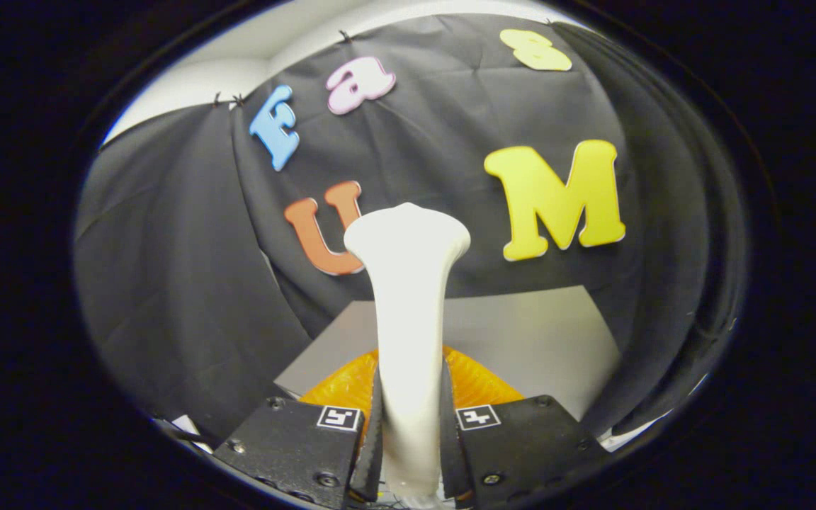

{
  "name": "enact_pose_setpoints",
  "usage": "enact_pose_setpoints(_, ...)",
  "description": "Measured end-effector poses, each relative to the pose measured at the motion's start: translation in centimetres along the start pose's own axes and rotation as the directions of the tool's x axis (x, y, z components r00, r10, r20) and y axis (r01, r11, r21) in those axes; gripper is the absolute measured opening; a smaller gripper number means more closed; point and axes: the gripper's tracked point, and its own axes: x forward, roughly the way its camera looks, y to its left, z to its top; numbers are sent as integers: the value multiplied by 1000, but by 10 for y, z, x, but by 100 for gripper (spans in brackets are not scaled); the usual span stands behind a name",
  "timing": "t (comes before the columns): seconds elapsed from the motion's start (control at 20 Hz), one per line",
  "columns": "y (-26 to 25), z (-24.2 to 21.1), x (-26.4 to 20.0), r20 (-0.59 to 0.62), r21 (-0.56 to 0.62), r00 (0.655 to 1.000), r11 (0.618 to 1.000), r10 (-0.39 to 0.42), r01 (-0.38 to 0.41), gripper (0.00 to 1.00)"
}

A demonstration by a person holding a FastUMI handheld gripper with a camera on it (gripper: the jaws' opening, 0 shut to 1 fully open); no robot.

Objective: Iron the clothes twice with a garment steamer, once on the left side and once on the right side.

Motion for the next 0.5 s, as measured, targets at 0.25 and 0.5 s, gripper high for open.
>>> enact_pose_setpoints(0.25, -1, 52, -104, 133, 11, 990, 999, 38, -40, 36)
enact_pose_setpoints(0.5, -33, 113, -176, 272, 28, 962, 999, -39, 32, 36)
